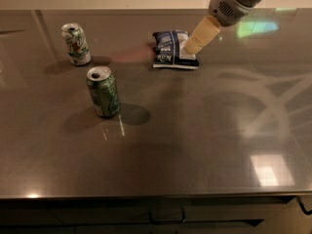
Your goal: Move blue chip bag near green can
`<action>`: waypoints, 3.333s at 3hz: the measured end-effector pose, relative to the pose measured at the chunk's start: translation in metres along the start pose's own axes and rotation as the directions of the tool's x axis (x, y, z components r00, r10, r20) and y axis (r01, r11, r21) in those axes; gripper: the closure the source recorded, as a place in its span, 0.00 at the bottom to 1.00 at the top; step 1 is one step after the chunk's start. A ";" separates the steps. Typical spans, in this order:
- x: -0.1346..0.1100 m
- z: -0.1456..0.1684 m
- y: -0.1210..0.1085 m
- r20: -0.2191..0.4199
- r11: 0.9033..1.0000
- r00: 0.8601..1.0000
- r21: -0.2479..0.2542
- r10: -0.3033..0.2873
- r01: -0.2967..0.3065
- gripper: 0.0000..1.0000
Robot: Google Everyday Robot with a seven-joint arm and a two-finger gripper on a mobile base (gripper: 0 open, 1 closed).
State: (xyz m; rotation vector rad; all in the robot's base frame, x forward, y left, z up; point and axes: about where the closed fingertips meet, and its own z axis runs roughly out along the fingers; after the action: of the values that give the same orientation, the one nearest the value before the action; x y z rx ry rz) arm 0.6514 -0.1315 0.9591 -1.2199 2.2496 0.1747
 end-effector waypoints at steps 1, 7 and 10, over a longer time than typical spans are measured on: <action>-0.009 0.021 -0.009 -0.001 0.997 0.998 0.045 0.064 -0.064 0.00; -0.020 0.141 -0.051 -0.002 0.965 0.965 0.000 0.263 -0.263 0.00; -0.009 0.148 -0.053 -0.062 0.966 0.965 -0.003 0.257 -0.257 0.65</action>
Offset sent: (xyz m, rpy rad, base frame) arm 0.0689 0.0091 -0.0378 0.0627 -0.0036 -0.2910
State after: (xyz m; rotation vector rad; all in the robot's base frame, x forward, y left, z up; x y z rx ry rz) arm 0.7604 -0.1008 0.8488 -0.9455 2.4583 0.2519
